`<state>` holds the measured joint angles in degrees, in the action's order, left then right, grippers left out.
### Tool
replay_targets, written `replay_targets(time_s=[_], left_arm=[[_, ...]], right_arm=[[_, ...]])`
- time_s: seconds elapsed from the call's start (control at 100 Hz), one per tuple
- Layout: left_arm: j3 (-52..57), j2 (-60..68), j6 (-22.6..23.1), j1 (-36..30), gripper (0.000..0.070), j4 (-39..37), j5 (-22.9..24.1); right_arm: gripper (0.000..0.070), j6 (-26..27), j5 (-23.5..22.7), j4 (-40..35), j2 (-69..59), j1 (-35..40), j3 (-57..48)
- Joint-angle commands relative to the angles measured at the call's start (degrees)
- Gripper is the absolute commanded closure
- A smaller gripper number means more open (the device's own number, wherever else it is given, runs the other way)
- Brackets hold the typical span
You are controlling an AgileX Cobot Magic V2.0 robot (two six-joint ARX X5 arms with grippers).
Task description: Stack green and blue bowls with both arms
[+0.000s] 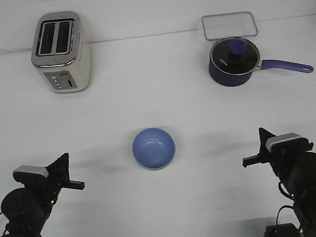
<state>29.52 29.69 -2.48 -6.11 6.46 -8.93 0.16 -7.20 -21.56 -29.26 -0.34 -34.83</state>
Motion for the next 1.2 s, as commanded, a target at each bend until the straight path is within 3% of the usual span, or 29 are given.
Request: replay_targets(time_s=[0.0,0.54,0.78,0.86,1.02,1.19], left_arm=[[0.7,-0.2,-0.1,0.1,0.0690,-0.6,0.1],[-0.2,-5.6,1.4,0.0,0.0689,-2.7,0.2],[-9.4,-13.4,3.6,0.1,0.0689,-14.2,0.3],[-13.3,-16.7,3.8,0.1,0.0689,-16.9,2.3],[-19.8,-23.2,3.7,0.1,0.0689,-18.2,6.5],[-24.3,-28.9,3.3,0.2,0.0689,-18.2,7.1]], right_arm=[[0.0697,-0.4,0.2,0.6,0.0,0.0,-0.2],[0.0697,-0.4,0.2,0.6,0.0,0.0,-0.2],[0.0697,-0.4,0.2,0.6,0.0,0.0,-0.2],[0.0697,-0.4,0.2,0.6,0.0,0.0,-0.2],[0.0697,-0.4,0.2,0.6,0.0,0.0,-0.2],[0.0697,-0.4,0.2,0.6,0.0,0.0,-0.2]])
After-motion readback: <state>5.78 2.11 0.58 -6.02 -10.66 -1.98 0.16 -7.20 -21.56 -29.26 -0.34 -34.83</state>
